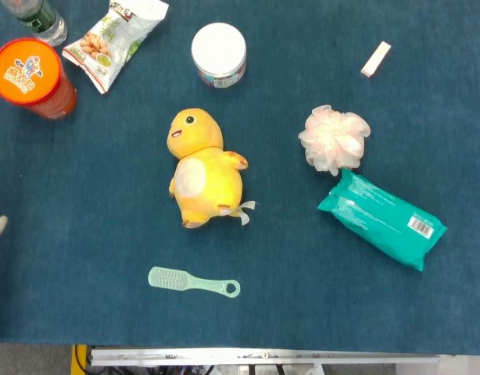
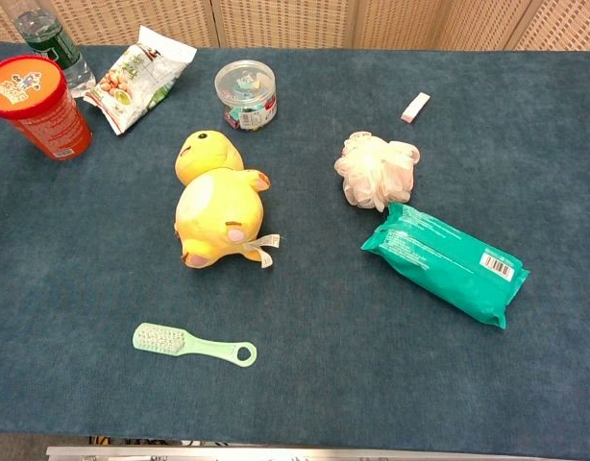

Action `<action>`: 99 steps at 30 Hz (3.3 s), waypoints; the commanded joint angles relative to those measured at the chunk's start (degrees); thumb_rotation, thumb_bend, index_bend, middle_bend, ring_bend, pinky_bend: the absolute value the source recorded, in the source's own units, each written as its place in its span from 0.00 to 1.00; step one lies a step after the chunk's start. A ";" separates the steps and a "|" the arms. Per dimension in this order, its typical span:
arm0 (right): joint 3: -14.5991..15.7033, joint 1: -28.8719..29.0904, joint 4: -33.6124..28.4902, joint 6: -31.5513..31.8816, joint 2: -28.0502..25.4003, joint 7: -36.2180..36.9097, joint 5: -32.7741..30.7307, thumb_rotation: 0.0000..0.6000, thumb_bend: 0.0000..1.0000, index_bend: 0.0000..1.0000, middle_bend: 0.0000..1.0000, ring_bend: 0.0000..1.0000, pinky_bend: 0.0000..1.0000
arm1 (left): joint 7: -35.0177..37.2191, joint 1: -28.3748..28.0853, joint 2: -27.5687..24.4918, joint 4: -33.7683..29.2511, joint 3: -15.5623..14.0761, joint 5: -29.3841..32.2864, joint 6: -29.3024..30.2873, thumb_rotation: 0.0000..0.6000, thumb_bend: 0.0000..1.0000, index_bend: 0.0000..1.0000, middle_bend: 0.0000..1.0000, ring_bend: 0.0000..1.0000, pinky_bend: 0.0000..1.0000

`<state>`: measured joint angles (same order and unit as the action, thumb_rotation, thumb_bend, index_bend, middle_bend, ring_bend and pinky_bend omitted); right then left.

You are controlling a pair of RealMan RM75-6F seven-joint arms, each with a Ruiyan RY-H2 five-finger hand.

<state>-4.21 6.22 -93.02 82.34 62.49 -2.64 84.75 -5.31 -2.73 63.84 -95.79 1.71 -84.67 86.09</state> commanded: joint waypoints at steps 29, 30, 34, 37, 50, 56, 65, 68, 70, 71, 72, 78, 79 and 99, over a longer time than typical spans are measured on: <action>-2.42 2.43 -2.29 -0.75 -2.55 1.21 -0.06 1.00 0.12 0.19 0.14 0.01 0.00 | 22.41 -12.04 -3.86 0.17 -0.40 -7.75 -13.96 1.00 0.15 0.13 0.11 0.07 0.01; -2.47 2.57 -2.24 -0.68 -2.45 1.26 0.17 1.00 0.12 0.19 0.14 0.01 0.00 | 23.64 -12.76 -3.79 0.24 -0.35 -7.66 -14.95 1.00 0.15 0.13 0.11 0.07 0.01; -2.92 3.36 -2.29 -0.35 -2.23 0.80 1.21 1.00 0.12 0.19 0.14 0.01 0.00 | 29.39 -16.37 -3.44 0.21 -0.12 -7.22 -19.88 1.00 0.15 0.13 0.11 0.07 0.01; -3.12 3.89 -2.20 0.23 -1.62 0.47 2.38 1.00 0.12 0.19 0.15 0.02 0.00 | 34.11 -19.03 -3.06 -0.25 0.17 -5.94 -24.02 1.00 0.15 0.13 0.11 0.07 0.04; -2.85 4.12 -3.58 0.23 -3.01 0.52 2.52 1.00 0.12 0.19 0.15 0.03 0.00 | 50.14 -28.26 0.76 1.50 1.98 -2.40 -36.01 0.77 0.15 0.11 0.11 0.07 0.06; -2.37 3.49 -3.14 0.66 -3.30 1.19 2.28 1.00 0.12 0.19 0.15 0.03 0.00 | 52.86 -31.14 4.28 4.60 3.91 0.50 -38.44 0.58 0.14 0.09 0.10 0.07 0.05; -2.01 2.89 -2.37 1.15 -3.68 2.73 2.10 1.00 0.12 0.19 0.15 0.03 0.00 | 51.65 -36.21 10.39 10.72 5.79 5.62 -45.32 0.57 0.14 0.09 0.11 0.07 0.06; -1.93 2.70 -2.08 1.23 -3.77 3.17 1.92 1.00 0.12 0.19 0.15 0.03 0.00 | 50.72 -37.77 12.61 13.48 6.52 7.50 -47.39 0.57 0.14 0.09 0.11 0.07 0.05; -1.85 2.59 -1.91 1.25 -3.81 3.35 1.84 1.00 0.12 0.19 0.15 0.04 0.00 | 50.52 -38.65 13.65 14.79 6.99 8.48 -48.62 0.57 0.14 0.09 0.11 0.07 0.06; -1.82 2.51 -1.79 1.30 -3.84 3.49 1.78 1.00 0.12 0.19 0.15 0.04 0.00 | 50.43 -39.22 14.25 15.56 7.24 8.96 -49.44 0.57 0.14 0.09 0.11 0.07 0.06; -1.80 2.46 -1.70 1.30 -3.85 3.57 1.70 1.00 0.12 0.19 0.15 0.04 0.00 | 50.37 -39.64 14.67 16.10 7.43 9.28 -50.04 0.57 0.14 0.10 0.11 0.07 0.07; -1.71 2.15 -1.17 1.32 -4.04 4.30 1.27 1.00 0.12 0.19 0.15 0.04 0.00 | 49.63 -41.87 17.80 19.86 8.41 11.28 -53.14 0.56 0.14 0.10 0.12 0.08 0.09; -1.72 2.10 -1.10 1.33 -4.06 4.39 1.18 1.00 0.12 0.19 0.15 0.04 0.00 | 49.65 -42.17 18.19 20.30 8.59 11.56 -53.58 0.56 0.14 0.10 0.12 0.08 0.09; -1.70 1.63 0.19 1.20 -3.93 6.23 0.40 1.00 0.12 0.19 0.16 0.05 0.00 | 52.82 -44.35 20.13 21.55 10.24 12.07 -60.34 0.56 0.14 0.20 0.22 0.17 0.21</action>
<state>-5.92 7.85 -92.83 83.52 58.54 3.55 85.11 47.40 -47.15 84.07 -74.13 11.88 -72.52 25.80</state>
